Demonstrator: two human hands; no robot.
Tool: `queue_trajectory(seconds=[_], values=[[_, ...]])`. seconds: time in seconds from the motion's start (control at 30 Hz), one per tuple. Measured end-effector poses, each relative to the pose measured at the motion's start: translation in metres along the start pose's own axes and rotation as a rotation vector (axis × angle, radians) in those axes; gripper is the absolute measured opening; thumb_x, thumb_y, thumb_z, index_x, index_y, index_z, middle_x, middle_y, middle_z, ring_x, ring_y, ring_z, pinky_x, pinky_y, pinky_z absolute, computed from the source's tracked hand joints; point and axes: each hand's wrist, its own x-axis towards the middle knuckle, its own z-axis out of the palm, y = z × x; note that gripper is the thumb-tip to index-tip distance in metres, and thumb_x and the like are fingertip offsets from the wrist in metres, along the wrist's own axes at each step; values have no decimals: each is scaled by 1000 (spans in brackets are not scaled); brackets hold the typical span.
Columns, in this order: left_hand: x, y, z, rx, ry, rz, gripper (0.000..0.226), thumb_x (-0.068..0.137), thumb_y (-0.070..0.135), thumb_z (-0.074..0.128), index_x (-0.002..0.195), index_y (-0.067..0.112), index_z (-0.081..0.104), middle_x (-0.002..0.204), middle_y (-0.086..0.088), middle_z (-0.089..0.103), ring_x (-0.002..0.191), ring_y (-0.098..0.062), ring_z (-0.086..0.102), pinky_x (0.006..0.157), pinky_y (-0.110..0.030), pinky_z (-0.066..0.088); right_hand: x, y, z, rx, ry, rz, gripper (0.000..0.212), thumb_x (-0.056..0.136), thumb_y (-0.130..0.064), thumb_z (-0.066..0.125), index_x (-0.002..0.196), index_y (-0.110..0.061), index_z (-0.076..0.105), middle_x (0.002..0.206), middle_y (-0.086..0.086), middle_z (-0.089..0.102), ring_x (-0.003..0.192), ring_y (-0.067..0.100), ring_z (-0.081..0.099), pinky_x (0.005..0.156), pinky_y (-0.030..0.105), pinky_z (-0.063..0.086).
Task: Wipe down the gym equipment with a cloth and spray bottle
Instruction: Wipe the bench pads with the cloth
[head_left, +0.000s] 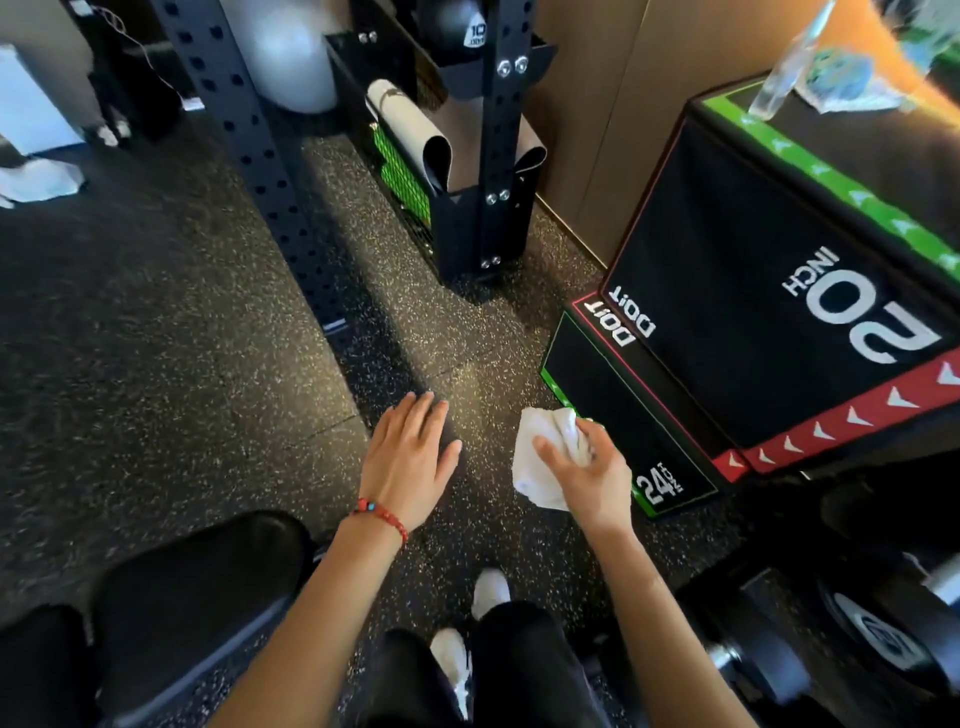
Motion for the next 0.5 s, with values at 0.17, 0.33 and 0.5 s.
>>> queue_trajectory(seconds=[0.17,0.33,0.5], values=[[79,-12,7,-6,22,18,53,93,39,35,125,1,55,129,-20,55,121,-38,50,100,-51,38,72,-15,9,15,32,14,56,78,-38,70,124,-12,53,115,3,61,107,18,55,84,23,37],[164,-13,8,-4,22,32,47,93,33,47,128,1,53,132,-20,53,124,-38,47,104,-49,35,151,-38,10,72,40,34,59,78,-38,70,128,-13,50,121,2,58,104,10,49,85,20,33],[242,-2,-5,21,3,84,56,95,40,30,130,1,51,133,-20,51,125,-37,45,105,-50,37,219,-65,-2,107,63,33,58,77,-37,71,126,-12,52,106,-5,55,105,11,51,85,21,34]])
